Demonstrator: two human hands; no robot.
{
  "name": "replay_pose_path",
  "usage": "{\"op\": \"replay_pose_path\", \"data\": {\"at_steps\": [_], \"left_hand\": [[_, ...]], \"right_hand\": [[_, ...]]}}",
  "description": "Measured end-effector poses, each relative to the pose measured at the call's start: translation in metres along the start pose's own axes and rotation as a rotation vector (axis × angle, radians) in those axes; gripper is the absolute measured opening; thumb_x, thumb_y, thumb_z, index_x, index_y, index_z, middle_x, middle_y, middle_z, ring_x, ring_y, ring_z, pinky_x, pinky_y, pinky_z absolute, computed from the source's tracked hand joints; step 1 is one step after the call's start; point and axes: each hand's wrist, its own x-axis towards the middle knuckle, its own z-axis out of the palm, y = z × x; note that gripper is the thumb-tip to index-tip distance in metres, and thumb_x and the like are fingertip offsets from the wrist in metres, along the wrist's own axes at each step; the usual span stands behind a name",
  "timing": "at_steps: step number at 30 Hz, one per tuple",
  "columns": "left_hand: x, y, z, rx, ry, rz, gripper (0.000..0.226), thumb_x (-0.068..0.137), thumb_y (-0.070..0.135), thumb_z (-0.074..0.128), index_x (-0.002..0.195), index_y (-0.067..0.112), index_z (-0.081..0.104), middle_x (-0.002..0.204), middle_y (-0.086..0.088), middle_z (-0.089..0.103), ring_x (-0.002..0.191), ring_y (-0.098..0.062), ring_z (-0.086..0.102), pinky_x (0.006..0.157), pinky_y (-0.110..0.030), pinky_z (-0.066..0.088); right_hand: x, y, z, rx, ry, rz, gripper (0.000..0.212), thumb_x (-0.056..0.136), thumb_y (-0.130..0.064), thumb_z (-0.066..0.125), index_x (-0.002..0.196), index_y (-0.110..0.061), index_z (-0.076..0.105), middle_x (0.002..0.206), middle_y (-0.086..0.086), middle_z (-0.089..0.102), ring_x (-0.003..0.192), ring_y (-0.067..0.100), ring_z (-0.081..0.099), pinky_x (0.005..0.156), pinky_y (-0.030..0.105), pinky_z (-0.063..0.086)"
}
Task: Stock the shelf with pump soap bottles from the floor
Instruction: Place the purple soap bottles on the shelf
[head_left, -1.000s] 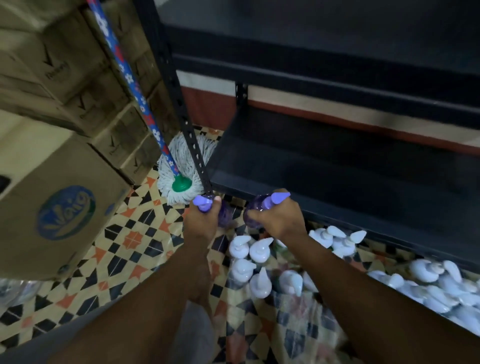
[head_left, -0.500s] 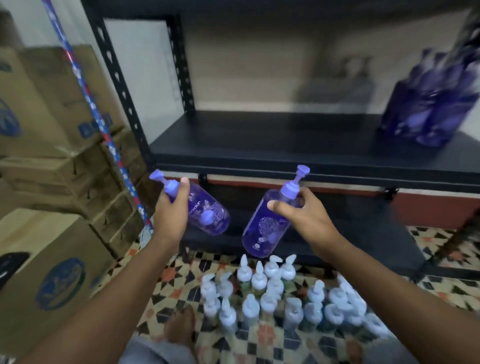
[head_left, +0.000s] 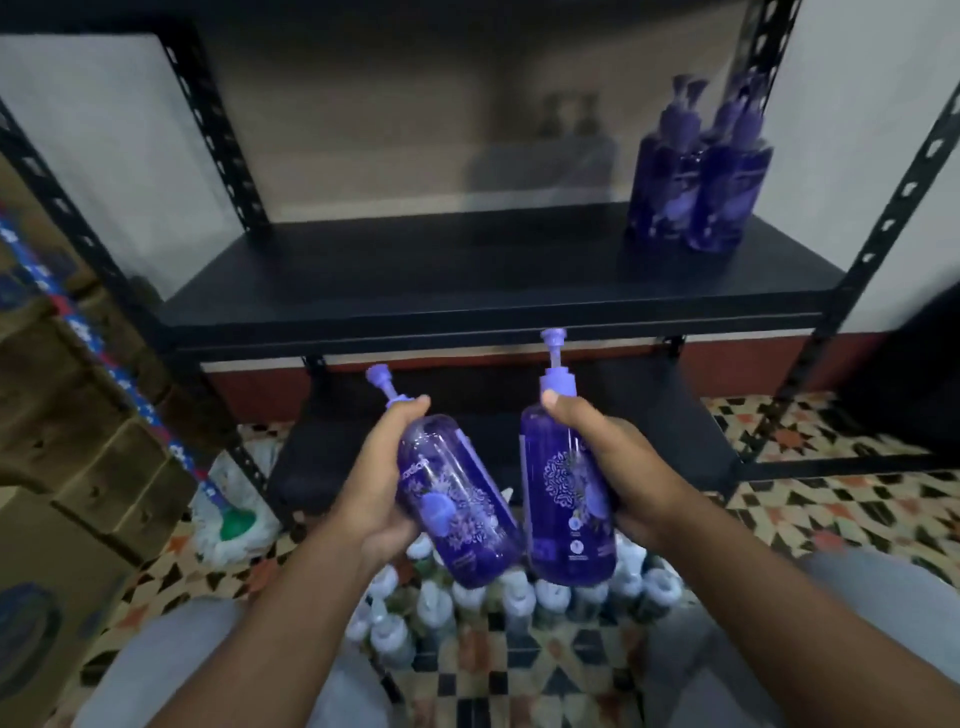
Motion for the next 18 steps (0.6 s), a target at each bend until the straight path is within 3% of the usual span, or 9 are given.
{"op": "replay_pose_path", "data": {"at_steps": [3,7,11,14,16,18], "left_hand": [[0.016,0.001,0.010,0.091,-0.059,-0.083,0.052,0.072,0.043,0.079,0.109,0.011,0.061,0.105,-0.021,0.064,0.106,-0.039,0.062,0.108,-0.056,0.045],[0.032,0.003,0.023,0.136,-0.073,-0.213,0.036,0.080,0.048,0.076,0.088,0.014,0.068,0.089,-0.012,0.069,0.080,-0.027,0.070,0.090,-0.046,0.058],[0.040,0.003,0.034,0.196,-0.139,-0.292,0.047,0.072,0.055,0.080,0.092,0.013,0.072,0.092,-0.011,0.073,0.085,-0.028,0.073,0.093,-0.049,0.056],[0.042,0.003,0.035,0.244,-0.247,-0.295,0.036,0.073,0.037,0.085,0.097,0.015,0.069,0.100,-0.011,0.068,0.093,-0.028,0.068,0.094,-0.049,0.056],[0.042,0.003,0.034,0.261,-0.303,-0.285,0.035,0.071,0.018,0.079,0.104,0.012,0.068,0.106,-0.016,0.066,0.095,-0.030,0.066,0.090,-0.049,0.058],[0.040,0.001,0.032,0.290,-0.321,-0.263,0.038,0.071,0.010,0.074,0.107,0.005,0.068,0.107,-0.022,0.068,0.092,-0.033,0.070,0.082,-0.048,0.062]], "right_hand": [[0.003,-0.005,-0.014,-0.015,0.022,-0.007,0.055,0.063,-0.050,0.081,0.101,-0.013,0.065,0.083,0.010,0.067,0.068,0.023,0.066,0.069,0.034,0.057],[0.010,-0.005,-0.034,-0.021,0.072,0.070,0.055,0.067,-0.057,0.079,0.101,-0.014,0.069,0.092,0.011,0.070,0.080,0.025,0.068,0.084,0.040,0.057],[0.014,-0.004,-0.042,-0.035,0.055,0.161,0.057,0.070,-0.061,0.077,0.097,-0.012,0.076,0.101,0.013,0.076,0.092,0.027,0.073,0.093,0.045,0.058],[0.012,-0.004,-0.049,0.055,-0.045,0.202,0.040,0.075,-0.034,0.086,0.100,-0.005,0.073,0.101,0.016,0.075,0.090,0.029,0.073,0.088,0.045,0.059],[0.009,-0.004,-0.054,0.090,-0.104,0.200,0.032,0.072,-0.011,0.079,0.101,0.000,0.070,0.098,0.020,0.072,0.084,0.030,0.072,0.079,0.044,0.060],[0.006,-0.004,-0.059,0.066,-0.140,0.172,0.030,0.070,-0.003,0.072,0.100,0.002,0.069,0.097,0.022,0.069,0.082,0.031,0.071,0.074,0.041,0.060]]}}
